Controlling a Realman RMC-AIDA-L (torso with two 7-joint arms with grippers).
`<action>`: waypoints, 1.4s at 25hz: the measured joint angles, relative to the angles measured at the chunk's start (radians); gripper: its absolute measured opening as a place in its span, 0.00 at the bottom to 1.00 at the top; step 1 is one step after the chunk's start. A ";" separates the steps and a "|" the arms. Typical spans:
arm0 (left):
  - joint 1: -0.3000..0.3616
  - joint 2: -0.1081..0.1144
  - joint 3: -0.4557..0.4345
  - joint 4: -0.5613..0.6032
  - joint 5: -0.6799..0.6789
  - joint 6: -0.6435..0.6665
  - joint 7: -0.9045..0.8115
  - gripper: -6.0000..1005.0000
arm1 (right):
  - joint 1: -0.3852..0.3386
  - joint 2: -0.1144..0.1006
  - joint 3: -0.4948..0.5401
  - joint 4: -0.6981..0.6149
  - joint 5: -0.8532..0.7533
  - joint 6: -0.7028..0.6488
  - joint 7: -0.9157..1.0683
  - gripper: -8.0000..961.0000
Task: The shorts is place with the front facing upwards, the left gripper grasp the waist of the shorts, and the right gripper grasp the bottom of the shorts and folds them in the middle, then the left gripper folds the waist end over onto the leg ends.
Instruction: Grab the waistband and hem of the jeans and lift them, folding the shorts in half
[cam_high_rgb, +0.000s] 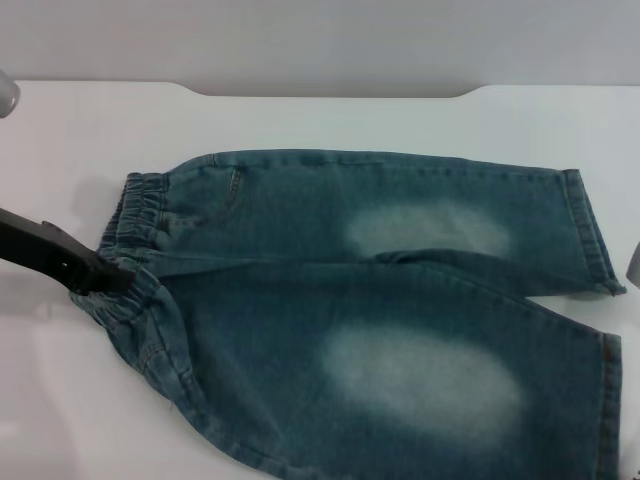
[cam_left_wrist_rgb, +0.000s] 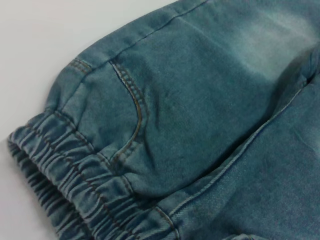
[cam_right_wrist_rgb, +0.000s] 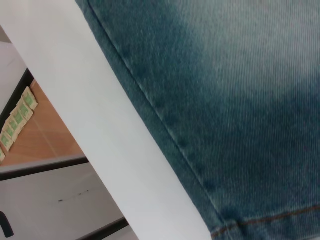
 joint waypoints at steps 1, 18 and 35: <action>0.000 0.000 0.000 0.000 0.000 0.000 0.000 0.05 | 0.006 0.000 0.000 -0.001 0.000 0.000 0.001 0.60; -0.001 -0.005 0.000 0.000 0.000 -0.003 -0.002 0.05 | 0.023 0.002 -0.024 -0.008 0.002 -0.027 0.006 0.60; -0.012 -0.005 0.000 -0.002 0.000 -0.005 -0.006 0.05 | 0.030 0.002 -0.049 0.018 0.002 -0.031 0.006 0.60</action>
